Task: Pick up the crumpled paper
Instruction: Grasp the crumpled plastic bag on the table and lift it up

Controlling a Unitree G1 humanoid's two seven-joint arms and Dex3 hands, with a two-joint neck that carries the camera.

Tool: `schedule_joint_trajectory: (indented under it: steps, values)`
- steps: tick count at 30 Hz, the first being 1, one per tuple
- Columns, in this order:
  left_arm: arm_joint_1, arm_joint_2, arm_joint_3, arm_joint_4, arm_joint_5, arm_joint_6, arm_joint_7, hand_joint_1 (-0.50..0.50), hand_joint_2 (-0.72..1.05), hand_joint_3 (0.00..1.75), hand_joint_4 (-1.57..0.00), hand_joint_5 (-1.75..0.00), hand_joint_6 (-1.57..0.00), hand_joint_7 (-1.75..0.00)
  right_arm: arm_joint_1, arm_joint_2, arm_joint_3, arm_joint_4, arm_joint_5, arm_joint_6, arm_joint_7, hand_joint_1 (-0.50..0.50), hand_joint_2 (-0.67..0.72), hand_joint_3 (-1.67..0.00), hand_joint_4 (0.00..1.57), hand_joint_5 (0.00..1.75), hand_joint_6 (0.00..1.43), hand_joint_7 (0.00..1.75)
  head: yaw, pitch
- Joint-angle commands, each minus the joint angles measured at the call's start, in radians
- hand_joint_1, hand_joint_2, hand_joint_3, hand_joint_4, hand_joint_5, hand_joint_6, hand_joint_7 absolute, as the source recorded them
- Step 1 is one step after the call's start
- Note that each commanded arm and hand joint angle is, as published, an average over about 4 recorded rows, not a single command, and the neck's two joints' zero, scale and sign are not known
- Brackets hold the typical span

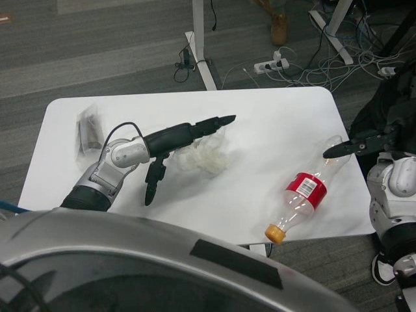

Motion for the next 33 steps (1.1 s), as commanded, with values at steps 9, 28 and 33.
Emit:
schedule_joint_trajectory:
  steps: [9,28,33]
  values:
    - [-0.094,0.022,-0.023,0.155,0.020,-0.015,0.009,-0.50,-0.53,0.00,-0.07,0.00,0.00,0.00,-0.012,-0.009,0.002,0.011,0.013,-0.004,0.001,-0.17,0.72,0.00,0.15,0.00,0.00,0.00,-0.003,-0.013]
    - [-0.115,0.018,-0.014,0.251,0.026,-0.059,0.006,-0.49,1.05,0.24,-1.51,-1.75,-0.67,-0.68,-0.018,-0.005,0.004,0.028,0.019,-0.004,0.001,-0.17,0.72,0.00,0.17,0.00,0.00,0.00,0.005,-0.038]
    - [-0.115,0.017,-0.017,0.255,0.027,-0.080,0.009,-0.48,1.05,0.35,-1.57,-1.75,-1.02,-0.94,-0.018,-0.005,0.008,0.022,0.021,-0.004,0.001,-0.17,0.72,0.00,0.17,0.00,0.00,0.00,0.005,-0.041]
